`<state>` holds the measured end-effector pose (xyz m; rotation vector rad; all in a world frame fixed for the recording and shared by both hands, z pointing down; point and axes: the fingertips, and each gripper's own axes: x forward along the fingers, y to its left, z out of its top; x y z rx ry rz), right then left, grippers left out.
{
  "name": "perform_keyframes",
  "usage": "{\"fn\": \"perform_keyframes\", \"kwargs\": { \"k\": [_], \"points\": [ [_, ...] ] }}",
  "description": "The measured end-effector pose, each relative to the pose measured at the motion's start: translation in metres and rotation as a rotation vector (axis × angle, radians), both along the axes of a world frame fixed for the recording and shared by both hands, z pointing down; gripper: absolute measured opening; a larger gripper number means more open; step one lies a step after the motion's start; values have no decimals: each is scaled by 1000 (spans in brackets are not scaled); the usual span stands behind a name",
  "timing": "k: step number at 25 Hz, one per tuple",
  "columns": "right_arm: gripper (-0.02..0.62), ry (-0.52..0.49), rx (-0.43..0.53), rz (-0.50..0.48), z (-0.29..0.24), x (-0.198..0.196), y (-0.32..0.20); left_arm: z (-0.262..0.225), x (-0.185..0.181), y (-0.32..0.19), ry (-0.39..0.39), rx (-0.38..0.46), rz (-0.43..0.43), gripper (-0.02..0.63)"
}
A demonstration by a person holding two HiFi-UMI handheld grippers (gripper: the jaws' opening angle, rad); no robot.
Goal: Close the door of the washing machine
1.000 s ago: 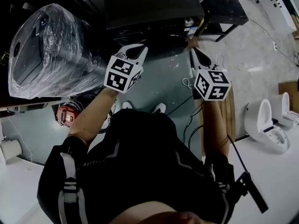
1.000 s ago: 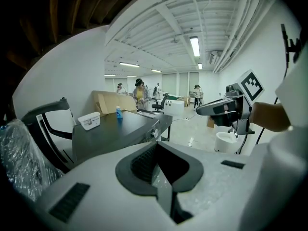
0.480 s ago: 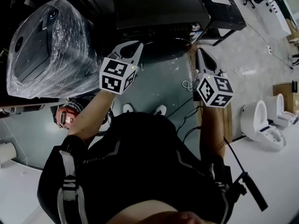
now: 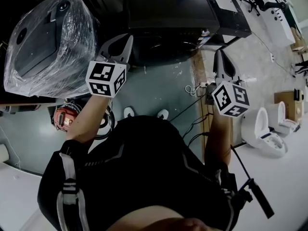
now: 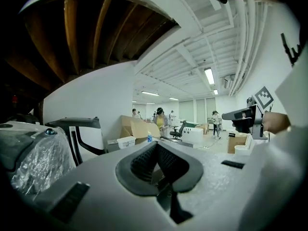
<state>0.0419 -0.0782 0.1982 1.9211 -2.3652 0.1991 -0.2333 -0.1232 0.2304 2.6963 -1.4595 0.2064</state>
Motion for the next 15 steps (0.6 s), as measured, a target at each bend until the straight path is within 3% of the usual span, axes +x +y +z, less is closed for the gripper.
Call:
{"fn": "perform_keyframes", "kwargs": {
  "k": [7,15],
  "points": [
    [3,21,15,16,-5,-14,2,-7,-36,4,31,24,-64,3],
    [3,38,25,0,-10,-32,-3,-10,-46,3,42,31,-66,3]
  ]
}}
